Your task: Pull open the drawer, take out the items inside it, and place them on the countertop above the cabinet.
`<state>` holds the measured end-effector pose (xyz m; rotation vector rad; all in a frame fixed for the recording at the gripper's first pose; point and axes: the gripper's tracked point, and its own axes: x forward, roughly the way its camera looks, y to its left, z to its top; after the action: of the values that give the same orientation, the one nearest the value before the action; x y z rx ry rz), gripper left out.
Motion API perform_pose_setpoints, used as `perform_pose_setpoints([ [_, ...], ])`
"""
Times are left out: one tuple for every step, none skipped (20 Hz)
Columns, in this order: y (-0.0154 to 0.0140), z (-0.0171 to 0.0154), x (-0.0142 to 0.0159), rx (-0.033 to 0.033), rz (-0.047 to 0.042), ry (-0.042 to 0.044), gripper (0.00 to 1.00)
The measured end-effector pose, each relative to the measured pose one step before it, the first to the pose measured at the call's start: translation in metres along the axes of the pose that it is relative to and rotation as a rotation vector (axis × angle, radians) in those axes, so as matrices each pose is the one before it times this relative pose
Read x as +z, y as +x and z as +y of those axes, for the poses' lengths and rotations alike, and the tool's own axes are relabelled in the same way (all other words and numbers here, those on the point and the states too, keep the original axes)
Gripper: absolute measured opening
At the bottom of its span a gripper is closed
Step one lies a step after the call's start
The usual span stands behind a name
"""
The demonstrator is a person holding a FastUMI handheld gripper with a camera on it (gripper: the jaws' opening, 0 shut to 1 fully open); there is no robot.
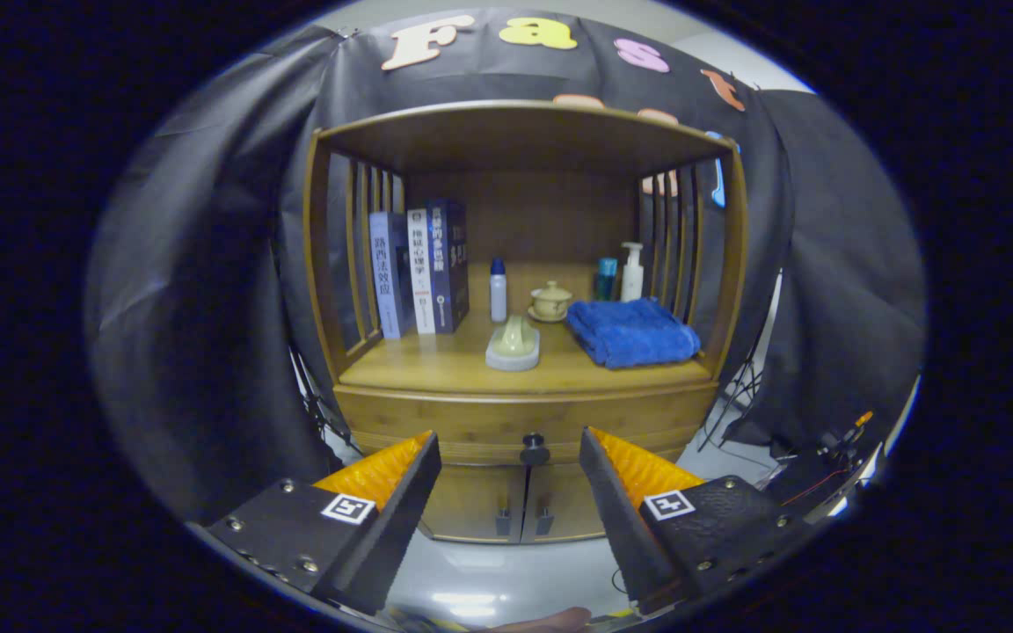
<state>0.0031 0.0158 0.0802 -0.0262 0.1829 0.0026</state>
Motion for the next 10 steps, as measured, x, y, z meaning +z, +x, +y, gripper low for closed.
perform_pose_setpoints([
  [-0.00670,0.00000,0.01107,0.00190,-0.04272,0.00769,0.96],
  [-0.01112,-0.00179,0.00810,-0.00174,-0.02351,0.00406,0.96],
  [-0.01237,-0.00493,0.00737,-0.01320,-0.02447,-0.00969,0.96],
  [-0.01018,-0.00648,0.00604,-0.02167,-0.02287,-0.01870,0.96],
  [-0.00836,-0.00323,0.00615,-0.01036,-0.02339,-0.00635,0.95],
  [-0.00681,-0.00044,0.00249,-0.00185,-0.01324,0.00925,0.95],
  [-0.00790,0.00556,0.00025,0.01744,-0.01299,0.01871,0.95],
  [-0.00544,0.00598,-0.00237,0.02589,-0.01304,0.01257,0.95],
  [-0.00413,0.00269,-0.00515,0.01883,-0.00545,0.00254,0.95],
  [-0.00167,-0.00334,-0.00532,-0.00446,-0.00329,0.00201,0.95],
])
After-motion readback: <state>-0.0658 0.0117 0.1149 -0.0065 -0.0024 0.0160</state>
